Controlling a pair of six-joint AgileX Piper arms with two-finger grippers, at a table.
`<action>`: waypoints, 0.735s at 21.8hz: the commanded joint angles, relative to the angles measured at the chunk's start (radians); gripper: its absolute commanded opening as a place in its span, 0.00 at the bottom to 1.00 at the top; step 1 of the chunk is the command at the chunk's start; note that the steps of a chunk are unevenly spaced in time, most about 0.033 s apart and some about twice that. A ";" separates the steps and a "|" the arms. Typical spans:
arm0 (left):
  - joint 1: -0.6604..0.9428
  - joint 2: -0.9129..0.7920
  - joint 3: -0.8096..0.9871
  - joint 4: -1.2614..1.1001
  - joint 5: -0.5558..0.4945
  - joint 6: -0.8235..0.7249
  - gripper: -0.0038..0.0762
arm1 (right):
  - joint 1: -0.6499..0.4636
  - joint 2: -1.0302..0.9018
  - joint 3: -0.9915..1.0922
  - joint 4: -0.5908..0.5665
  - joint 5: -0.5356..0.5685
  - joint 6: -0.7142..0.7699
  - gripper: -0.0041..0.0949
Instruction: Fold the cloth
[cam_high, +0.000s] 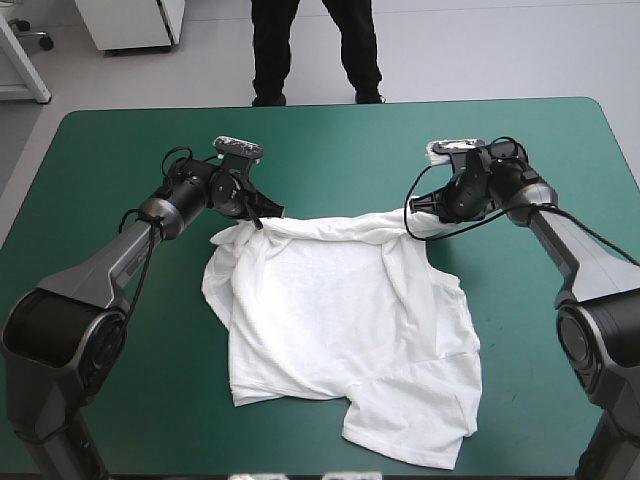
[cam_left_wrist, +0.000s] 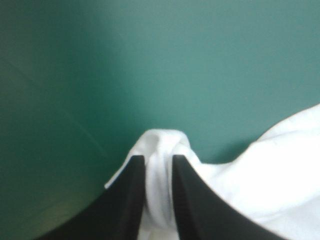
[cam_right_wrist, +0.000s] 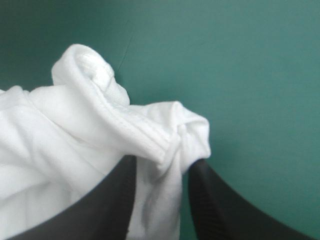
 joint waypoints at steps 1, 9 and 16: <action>0.000 -0.041 -0.026 -0.050 -0.025 -0.011 0.56 | -0.006 -0.046 -0.027 0.026 -0.030 -0.020 0.64; 0.000 -0.113 -0.139 0.048 0.177 -0.007 0.86 | -0.006 -0.095 -0.148 0.027 0.072 -0.036 0.59; 0.000 -0.359 -0.143 0.143 0.409 -0.007 0.86 | -0.006 -0.289 -0.165 0.032 0.281 -0.036 0.57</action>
